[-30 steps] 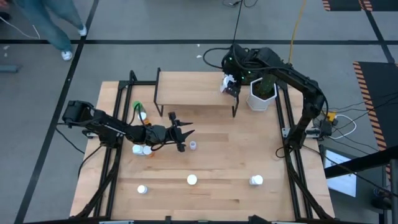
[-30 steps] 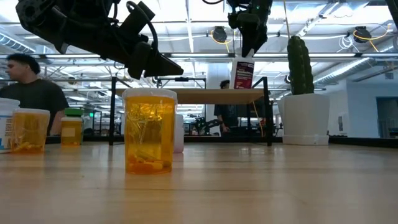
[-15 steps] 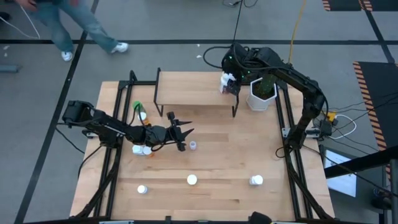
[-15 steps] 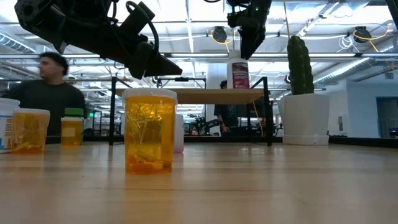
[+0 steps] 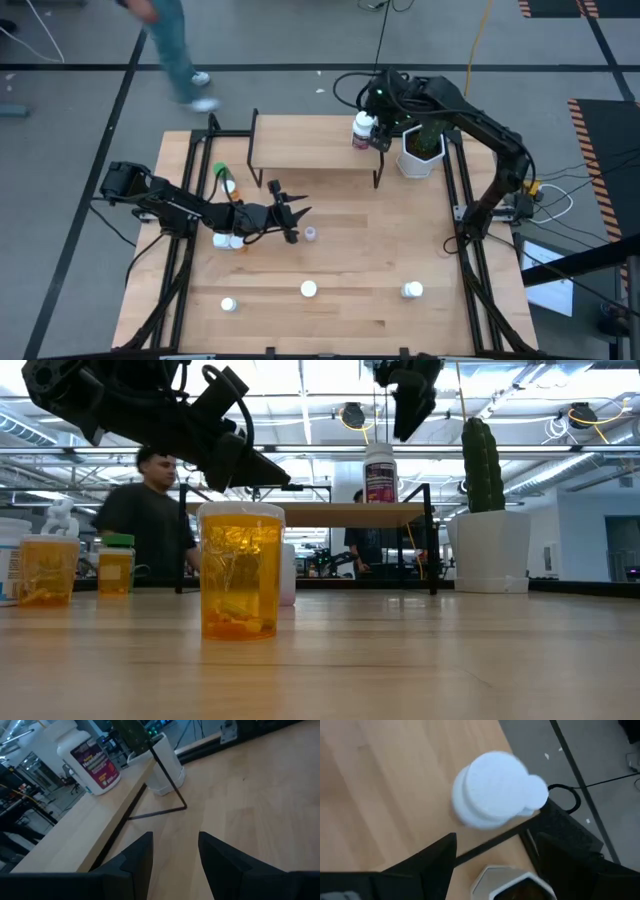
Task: Pick and place medicine bottles onto shelf by color
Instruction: Put the bottom white and blue medicine bottle on the shelf
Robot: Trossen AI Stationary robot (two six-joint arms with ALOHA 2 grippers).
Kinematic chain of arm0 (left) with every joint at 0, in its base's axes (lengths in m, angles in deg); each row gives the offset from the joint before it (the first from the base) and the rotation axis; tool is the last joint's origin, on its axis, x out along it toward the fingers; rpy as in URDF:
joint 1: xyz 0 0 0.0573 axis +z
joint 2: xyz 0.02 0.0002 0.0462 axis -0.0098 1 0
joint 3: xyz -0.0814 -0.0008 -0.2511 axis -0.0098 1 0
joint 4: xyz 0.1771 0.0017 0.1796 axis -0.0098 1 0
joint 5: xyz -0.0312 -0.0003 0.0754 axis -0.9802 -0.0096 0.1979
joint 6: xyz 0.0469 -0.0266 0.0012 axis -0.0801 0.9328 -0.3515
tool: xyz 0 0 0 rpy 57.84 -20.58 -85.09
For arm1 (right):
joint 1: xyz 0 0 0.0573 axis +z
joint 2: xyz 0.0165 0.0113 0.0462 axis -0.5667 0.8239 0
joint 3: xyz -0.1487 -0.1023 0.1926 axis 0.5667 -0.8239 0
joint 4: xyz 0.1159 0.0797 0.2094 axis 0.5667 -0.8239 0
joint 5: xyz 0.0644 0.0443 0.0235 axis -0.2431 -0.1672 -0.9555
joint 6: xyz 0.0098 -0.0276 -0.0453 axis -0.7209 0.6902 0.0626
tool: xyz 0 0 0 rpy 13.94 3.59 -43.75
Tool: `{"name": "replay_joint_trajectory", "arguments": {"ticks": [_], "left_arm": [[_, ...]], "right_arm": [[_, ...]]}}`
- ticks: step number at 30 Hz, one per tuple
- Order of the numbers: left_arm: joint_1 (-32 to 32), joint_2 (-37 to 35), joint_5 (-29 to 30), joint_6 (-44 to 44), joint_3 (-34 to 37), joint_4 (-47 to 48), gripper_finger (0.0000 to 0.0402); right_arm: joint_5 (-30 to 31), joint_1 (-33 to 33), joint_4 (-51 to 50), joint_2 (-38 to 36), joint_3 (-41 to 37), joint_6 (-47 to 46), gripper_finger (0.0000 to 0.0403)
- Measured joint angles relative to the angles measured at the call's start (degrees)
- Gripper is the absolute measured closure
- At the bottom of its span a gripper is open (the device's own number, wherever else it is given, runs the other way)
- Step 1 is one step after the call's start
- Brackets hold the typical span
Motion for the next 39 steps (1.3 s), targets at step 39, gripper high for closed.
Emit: {"name": "replay_joint_trajectory", "arguments": {"ticks": [39], "left_arm": [[1.13,-0.02,-25.37,8.35,0.01,-1.28,0.024]], "right_arm": [[-2.52,46.5,62.66,-29.07,-66.58,-18.27,0.0175]]}}
